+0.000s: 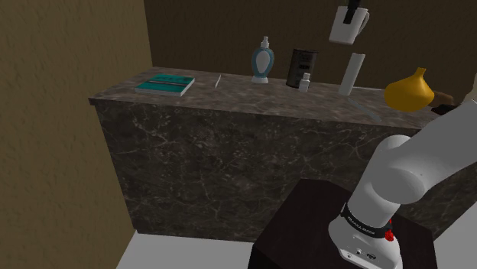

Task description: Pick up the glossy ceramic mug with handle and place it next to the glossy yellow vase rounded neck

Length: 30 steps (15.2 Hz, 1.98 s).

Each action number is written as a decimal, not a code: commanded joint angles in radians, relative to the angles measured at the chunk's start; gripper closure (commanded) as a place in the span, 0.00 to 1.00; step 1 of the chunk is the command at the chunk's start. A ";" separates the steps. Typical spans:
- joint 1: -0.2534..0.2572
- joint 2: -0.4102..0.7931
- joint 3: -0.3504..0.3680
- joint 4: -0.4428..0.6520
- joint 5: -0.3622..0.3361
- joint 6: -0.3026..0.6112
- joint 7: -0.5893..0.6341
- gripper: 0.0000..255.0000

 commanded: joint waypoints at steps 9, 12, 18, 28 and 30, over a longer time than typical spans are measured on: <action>-0.035 -0.127 -0.142 -0.022 -0.123 -0.056 -0.224 1.00; -0.040 -0.146 -0.193 -0.004 -0.164 -0.073 -0.299 1.00; -0.033 -0.160 -0.311 0.068 -0.248 -0.103 -0.461 1.00; 0.066 -0.102 -0.606 0.308 -0.372 -0.140 -0.775 1.00; 0.118 -0.079 -0.697 0.384 -0.392 -0.149 -0.846 1.00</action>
